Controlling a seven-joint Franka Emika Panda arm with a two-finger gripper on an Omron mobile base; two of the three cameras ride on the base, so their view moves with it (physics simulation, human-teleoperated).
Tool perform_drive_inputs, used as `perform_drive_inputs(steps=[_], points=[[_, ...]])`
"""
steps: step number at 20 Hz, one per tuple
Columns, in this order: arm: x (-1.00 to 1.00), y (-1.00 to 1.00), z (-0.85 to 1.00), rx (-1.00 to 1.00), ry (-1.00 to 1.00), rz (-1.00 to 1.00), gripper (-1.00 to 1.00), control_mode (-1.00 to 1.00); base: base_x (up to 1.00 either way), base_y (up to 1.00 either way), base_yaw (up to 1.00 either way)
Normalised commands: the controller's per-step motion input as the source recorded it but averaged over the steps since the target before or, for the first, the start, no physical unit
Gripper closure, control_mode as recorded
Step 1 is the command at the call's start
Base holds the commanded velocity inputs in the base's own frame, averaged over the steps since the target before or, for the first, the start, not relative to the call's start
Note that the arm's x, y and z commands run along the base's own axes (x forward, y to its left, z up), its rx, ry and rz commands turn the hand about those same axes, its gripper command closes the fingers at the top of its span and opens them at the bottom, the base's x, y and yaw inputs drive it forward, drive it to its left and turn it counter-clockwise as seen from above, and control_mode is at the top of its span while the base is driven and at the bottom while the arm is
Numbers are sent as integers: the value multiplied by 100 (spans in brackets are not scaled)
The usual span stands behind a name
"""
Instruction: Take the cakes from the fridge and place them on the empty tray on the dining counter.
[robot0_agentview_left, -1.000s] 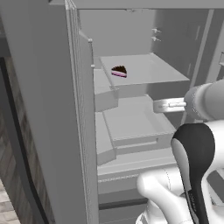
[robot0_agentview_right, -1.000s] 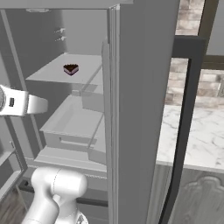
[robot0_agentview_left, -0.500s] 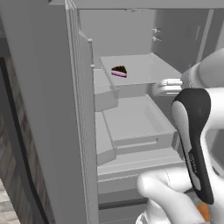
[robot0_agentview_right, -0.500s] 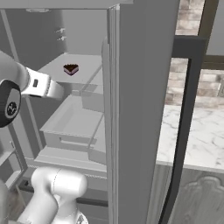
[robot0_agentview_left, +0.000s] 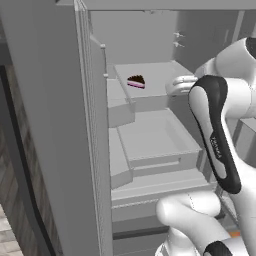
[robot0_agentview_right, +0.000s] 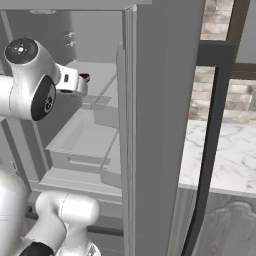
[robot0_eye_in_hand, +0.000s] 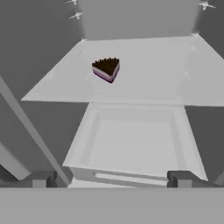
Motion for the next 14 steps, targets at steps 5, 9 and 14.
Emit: perform_drive_inputs(steps=[5, 9, 14], points=[[99, 33, 0, -2, -3, 1, -100, -100, 0, 0, 0], [97, 33, -8, 0, 0, 0, -100, -100, 0, 0, 0], [93, 19, -8, 0, 1, 0, -100, -100, 0, 0, 0]])
